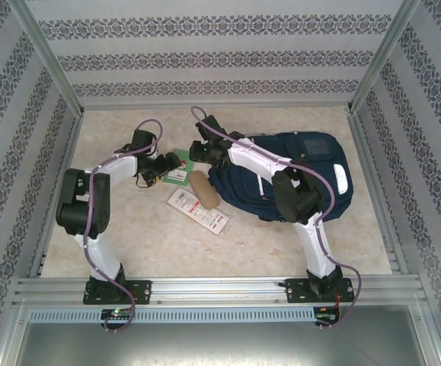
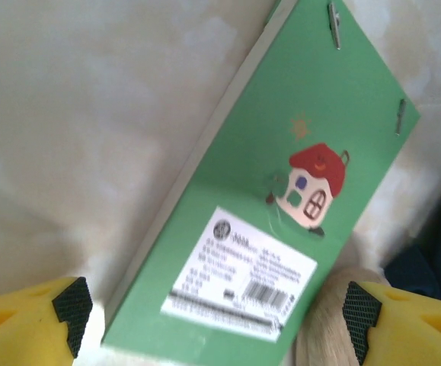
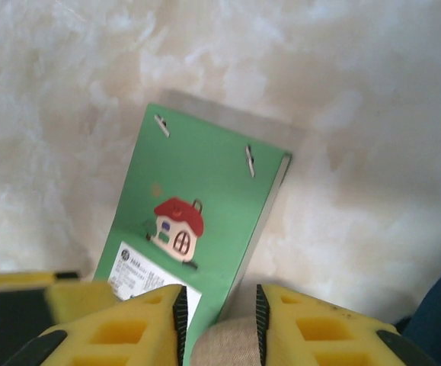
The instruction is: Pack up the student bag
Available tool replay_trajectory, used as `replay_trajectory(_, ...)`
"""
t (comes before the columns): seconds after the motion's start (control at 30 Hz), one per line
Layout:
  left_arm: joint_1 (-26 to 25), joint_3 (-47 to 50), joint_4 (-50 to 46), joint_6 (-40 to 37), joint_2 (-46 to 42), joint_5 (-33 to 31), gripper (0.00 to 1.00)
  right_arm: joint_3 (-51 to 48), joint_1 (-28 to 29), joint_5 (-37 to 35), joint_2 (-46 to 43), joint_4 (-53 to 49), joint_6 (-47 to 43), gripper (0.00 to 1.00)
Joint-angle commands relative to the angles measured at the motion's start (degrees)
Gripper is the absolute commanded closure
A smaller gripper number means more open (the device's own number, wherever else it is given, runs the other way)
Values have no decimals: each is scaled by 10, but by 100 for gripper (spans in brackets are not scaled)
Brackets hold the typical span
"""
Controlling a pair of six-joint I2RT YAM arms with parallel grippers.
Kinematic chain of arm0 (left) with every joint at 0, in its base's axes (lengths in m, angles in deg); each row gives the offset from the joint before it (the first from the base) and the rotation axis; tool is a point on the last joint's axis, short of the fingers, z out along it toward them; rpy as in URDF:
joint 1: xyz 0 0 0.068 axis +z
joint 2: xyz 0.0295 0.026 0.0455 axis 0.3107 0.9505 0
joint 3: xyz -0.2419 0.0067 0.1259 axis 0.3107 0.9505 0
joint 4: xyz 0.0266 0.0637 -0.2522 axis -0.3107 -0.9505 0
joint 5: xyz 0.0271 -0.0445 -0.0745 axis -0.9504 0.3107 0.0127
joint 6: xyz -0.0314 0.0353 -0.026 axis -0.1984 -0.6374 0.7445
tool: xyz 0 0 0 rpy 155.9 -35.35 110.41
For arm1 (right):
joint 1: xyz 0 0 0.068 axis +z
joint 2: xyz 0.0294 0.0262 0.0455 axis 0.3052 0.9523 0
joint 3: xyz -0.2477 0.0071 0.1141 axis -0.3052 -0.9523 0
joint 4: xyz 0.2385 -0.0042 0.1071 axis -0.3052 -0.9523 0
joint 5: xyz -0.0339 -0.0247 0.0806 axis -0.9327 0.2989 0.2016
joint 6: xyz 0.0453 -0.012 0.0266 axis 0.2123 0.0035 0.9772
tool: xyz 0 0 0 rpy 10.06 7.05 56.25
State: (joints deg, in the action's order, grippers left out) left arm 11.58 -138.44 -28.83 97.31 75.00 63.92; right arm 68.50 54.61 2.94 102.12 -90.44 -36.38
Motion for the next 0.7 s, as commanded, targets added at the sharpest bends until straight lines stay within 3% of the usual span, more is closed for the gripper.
replay_trajectory(0.0, -2, 36, 1, 59, -56, 2, 12, 22, -4, -12, 13, 33, -47, 68)
replay_trajectory(0.27, -19, 126, 80, 171, -96, 26, 21, 125, -31, 61, 97, 42, -88, 67)
replay_trajectory(0.43, -24, 129, 114, 194, -74, 38, 24, 203, -37, 92, 158, 2, -97, 64)
replay_trajectory(0.67, -24, 100, 141, 197, -21, 26, 27, 209, -25, 117, 176, -15, -109, 64)
